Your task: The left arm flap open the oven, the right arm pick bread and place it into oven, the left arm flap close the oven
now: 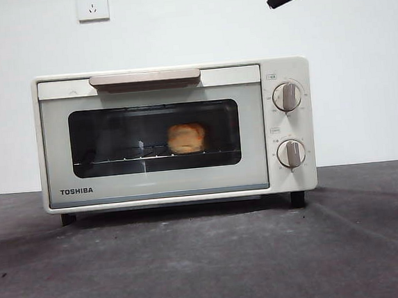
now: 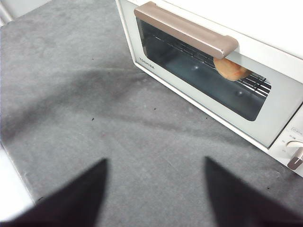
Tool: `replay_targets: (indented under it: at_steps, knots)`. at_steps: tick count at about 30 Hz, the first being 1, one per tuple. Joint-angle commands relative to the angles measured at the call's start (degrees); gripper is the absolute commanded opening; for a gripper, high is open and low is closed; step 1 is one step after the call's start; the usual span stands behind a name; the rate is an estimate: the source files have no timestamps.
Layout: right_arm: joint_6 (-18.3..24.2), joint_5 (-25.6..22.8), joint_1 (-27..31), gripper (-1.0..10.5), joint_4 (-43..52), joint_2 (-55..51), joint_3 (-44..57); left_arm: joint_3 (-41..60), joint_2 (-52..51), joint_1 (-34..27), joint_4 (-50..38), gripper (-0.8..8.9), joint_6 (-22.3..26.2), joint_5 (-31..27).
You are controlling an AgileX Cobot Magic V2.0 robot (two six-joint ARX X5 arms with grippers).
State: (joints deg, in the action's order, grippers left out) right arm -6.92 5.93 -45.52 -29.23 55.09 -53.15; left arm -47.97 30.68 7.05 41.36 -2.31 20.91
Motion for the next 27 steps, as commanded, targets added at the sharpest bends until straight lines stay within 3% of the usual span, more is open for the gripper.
replay_targets:
  at_steps: [1, 27]
  knots:
    - [-0.5, -0.2, -0.4, 0.0, 0.7, 0.3, -0.5, -1.0, -0.1, 0.2, -0.2, 0.16, 0.8, -0.1]
    - [-0.5, -0.1, -0.4, 0.1, 0.7, 0.3, -0.5, -1.0, -0.5, 0.2, -0.3, 0.16, 1.5, -0.1]
